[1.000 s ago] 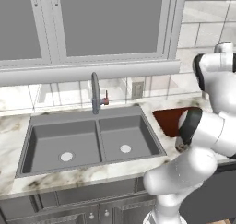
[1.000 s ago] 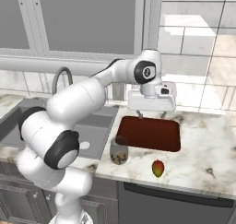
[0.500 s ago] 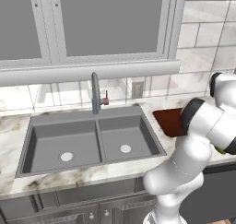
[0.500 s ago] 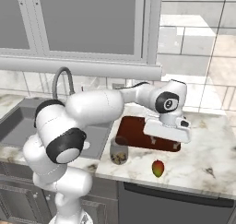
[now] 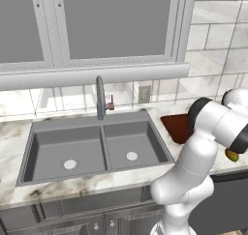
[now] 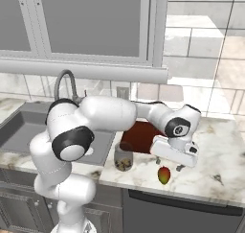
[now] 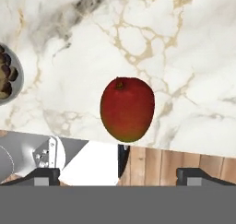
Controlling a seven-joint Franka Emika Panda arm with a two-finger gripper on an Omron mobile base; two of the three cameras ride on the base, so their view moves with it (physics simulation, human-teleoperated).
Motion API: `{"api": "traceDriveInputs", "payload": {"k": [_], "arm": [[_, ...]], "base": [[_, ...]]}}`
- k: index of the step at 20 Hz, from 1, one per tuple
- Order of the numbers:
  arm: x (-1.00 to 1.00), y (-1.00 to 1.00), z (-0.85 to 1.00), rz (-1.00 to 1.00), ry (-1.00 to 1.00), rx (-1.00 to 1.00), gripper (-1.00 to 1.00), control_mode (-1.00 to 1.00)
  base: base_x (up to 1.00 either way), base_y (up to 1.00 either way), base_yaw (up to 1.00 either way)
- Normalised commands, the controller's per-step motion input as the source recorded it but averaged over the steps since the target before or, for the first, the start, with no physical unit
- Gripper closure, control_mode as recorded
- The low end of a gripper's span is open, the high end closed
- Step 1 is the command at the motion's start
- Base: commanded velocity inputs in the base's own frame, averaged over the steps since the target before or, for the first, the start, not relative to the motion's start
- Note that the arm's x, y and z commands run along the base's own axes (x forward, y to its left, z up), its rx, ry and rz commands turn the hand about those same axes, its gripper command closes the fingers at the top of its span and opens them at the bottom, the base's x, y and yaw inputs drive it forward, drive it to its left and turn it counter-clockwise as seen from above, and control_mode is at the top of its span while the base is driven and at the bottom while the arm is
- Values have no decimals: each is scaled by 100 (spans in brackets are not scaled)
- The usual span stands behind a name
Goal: Pick up all produce items and place them in the sink. Turn on the sink faucet to wash them. Then turn the sink off and put them in the tray.
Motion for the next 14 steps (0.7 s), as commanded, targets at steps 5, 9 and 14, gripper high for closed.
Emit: {"api": "traceDriveInputs", "payload": {"k": [5,9,14], "arm": [[0,0,-54,6,-9,4,-100,-100],[0,0,-49,3,-13,1,-100,-100],[0,0,-33,0,-12,0,-100,-100]], "base": [[0,0,0],[0,0,0],[0,0,0]]}}
